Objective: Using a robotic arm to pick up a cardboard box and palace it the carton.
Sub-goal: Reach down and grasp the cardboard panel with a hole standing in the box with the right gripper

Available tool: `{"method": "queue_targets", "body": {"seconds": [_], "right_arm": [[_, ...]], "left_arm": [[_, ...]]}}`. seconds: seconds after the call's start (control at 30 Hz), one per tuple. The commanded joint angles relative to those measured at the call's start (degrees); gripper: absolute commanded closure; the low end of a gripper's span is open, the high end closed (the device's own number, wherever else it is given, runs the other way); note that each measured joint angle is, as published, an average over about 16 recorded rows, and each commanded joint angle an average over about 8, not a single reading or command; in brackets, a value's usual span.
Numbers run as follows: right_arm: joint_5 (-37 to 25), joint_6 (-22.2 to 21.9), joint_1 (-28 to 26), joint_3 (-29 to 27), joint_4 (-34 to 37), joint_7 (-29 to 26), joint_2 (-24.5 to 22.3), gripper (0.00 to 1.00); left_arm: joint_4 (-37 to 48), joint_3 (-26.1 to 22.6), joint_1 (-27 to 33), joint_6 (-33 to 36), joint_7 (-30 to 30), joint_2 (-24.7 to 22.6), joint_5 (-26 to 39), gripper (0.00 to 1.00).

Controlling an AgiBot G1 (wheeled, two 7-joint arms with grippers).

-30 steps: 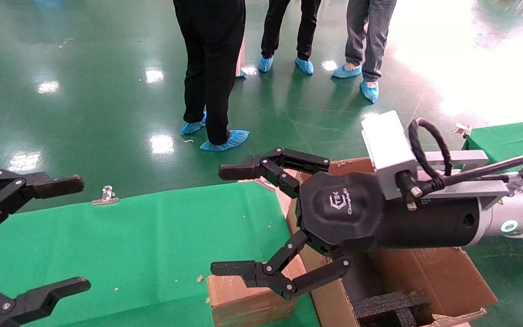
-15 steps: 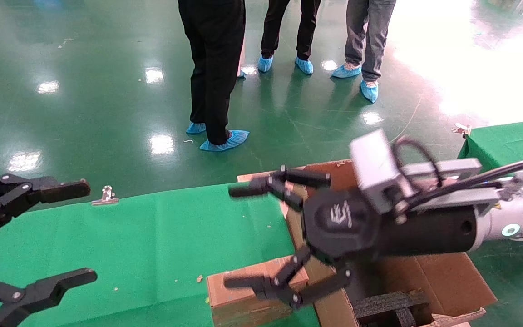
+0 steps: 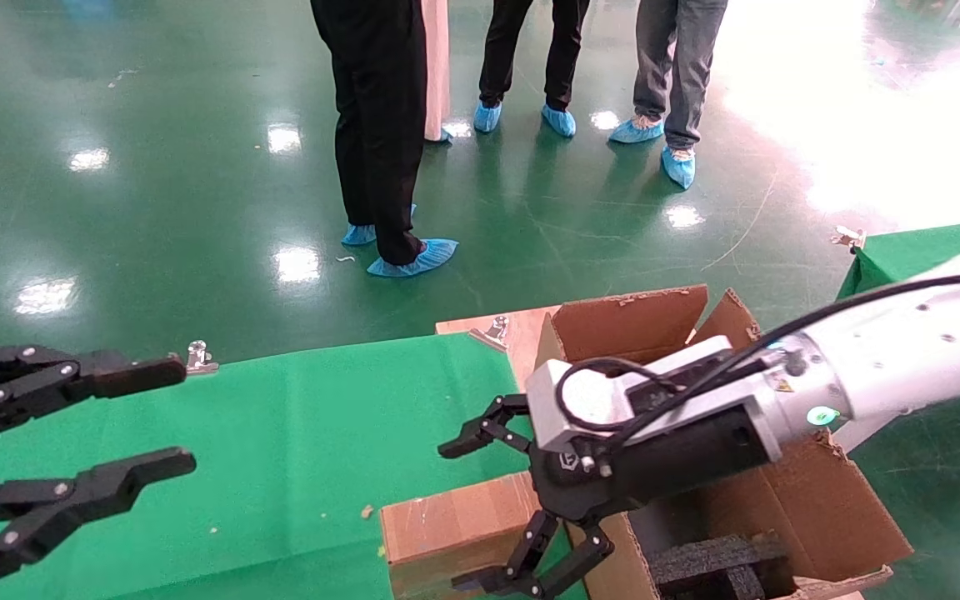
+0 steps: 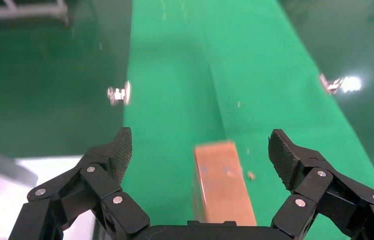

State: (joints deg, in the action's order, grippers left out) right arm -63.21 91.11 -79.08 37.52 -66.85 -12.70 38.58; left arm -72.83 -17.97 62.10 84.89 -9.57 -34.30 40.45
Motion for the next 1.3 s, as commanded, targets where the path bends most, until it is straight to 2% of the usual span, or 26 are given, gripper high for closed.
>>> {"method": "queue_targets", "body": {"seconds": [0.03, 0.3, 0.57, 0.6, 0.83, 0.87, 1.07, 1.1, 1.3], "right_arm": [[-1.9, 0.1, -2.2, 3.0, 1.1, 0.7, 0.8, 0.00], [-8.1, 0.0, -10.9, 14.9, 6.5, 3.7, 6.3, 0.00], [-11.9, -0.1, -17.6, 24.8, 12.4, 6.8, 11.8, 0.00], [-12.2, -0.1, -18.4, 26.0, 13.1, 7.3, 12.4, 0.00], [-12.8, -0.1, -21.8, 32.6, 17.3, 11.2, 16.2, 0.00], [-12.7, -0.1, -22.0, 33.1, 17.6, 11.6, 16.5, 0.00], [-12.6, -0.1, -23.1, 36.0, 19.4, 13.2, 18.2, 0.00], [-12.6, -0.1, -23.2, 36.2, 19.6, 13.3, 18.3, 0.03], [-12.5, -0.1, -23.2, 36.2, 19.6, 13.3, 18.3, 0.78]], "left_arm": [[0.0, 0.0, 0.0, 0.0, 0.0, 0.0, 0.0, 1.00], [0.0, 0.0, 0.0, 0.0, 0.0, 0.0, 0.0, 1.00], [0.0, 0.0, 0.0, 0.0, 0.0, 0.0, 0.0, 0.99], [0.0, 0.0, 0.0, 0.0, 0.0, 0.0, 0.0, 0.89], [0.0, 0.0, 0.0, 0.0, 0.0, 0.0, 0.0, 0.02], [0.0, 0.0, 0.0, 0.0, 0.0, 0.0, 0.0, 0.00], [0.0, 0.0, 0.0, 0.0, 0.0, 0.0, 0.0, 0.00], [0.0, 0.0, 0.0, 0.0, 0.0, 0.0, 0.0, 0.00], [0.0, 0.0, 0.0, 0.0, 0.0, 0.0, 0.0, 0.00]]}}
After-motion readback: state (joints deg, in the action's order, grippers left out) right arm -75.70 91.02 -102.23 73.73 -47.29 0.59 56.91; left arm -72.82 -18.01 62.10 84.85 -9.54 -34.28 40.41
